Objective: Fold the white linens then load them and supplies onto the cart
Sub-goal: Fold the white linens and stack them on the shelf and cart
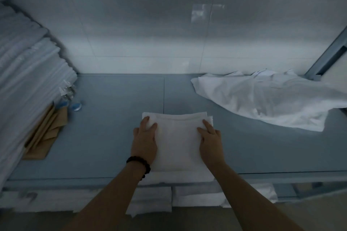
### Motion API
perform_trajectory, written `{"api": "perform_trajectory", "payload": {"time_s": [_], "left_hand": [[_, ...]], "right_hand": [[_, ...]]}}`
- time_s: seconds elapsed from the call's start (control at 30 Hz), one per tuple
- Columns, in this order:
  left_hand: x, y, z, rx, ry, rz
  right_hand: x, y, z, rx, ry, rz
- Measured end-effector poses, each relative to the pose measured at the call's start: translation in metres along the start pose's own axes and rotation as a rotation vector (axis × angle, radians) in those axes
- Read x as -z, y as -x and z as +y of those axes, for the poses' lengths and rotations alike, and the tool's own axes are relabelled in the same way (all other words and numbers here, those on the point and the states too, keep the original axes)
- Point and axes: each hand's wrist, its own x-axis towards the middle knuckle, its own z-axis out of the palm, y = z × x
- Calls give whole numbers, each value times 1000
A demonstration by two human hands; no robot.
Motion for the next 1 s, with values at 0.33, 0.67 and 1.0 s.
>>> {"api": "perform_trajectory", "payload": {"time_s": [0.33, 0.67, 1.0], "left_hand": [[-19, -4, -23, 83, -54, -163], [-30, -9, -3, -249, -442, -97], [-54, -19, -32, -122, -461, -322]], "right_hand": [[-37, -1, 10, -102, 17, -75], [-49, -7, -16, 120, 262, -11], [-89, -23, -20, 282, 382, -351]]}}
